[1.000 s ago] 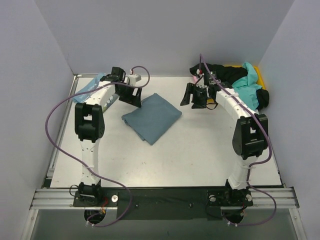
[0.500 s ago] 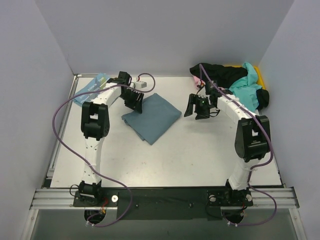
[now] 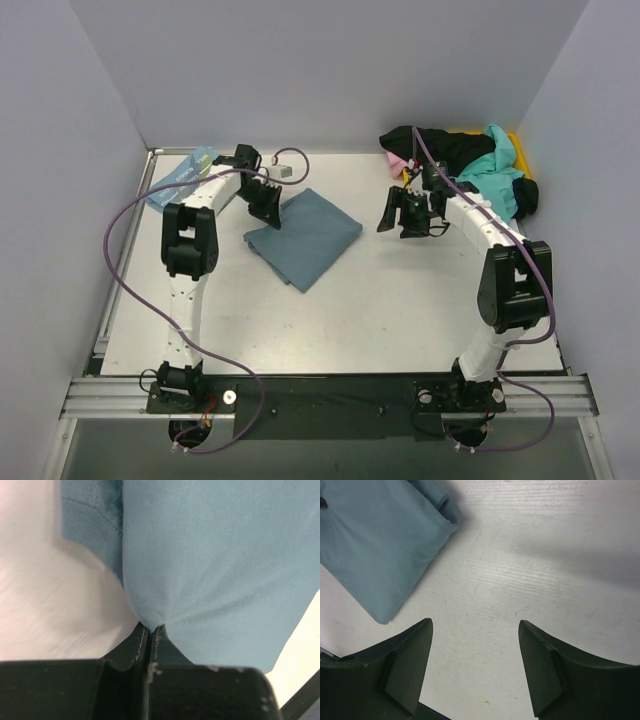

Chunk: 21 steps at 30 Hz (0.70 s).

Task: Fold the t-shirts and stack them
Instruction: Put the neatly folded tshirt into the corner of the board with the left arm

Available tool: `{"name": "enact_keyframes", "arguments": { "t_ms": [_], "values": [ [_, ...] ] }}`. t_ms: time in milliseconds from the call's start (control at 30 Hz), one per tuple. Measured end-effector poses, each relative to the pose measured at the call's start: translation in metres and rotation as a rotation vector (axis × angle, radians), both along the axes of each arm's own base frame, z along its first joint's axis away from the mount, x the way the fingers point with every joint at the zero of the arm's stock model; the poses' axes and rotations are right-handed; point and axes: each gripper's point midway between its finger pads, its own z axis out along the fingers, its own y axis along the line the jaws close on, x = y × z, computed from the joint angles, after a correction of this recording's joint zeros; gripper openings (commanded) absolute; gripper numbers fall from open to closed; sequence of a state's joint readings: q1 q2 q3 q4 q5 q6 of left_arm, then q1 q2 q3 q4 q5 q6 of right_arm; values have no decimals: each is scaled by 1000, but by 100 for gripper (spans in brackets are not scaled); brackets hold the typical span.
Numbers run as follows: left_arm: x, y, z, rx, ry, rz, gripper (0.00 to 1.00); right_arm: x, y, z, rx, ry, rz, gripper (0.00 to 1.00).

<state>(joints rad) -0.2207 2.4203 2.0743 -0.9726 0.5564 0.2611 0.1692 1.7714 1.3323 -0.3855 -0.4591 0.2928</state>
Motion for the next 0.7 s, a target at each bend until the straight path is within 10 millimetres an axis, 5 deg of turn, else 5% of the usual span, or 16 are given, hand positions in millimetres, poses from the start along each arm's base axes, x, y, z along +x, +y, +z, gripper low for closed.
{"name": "enact_keyframes", "arguments": {
  "t_ms": [433, 700],
  "values": [
    [75, 97, 45, 392, -356, 86, 0, -4, -28, -3, -17, 8, -66, 64],
    [109, 140, 76, 631, -541, 124, 0, -8, -36, -5, -23, 14, -83, 64]
  ]
}}
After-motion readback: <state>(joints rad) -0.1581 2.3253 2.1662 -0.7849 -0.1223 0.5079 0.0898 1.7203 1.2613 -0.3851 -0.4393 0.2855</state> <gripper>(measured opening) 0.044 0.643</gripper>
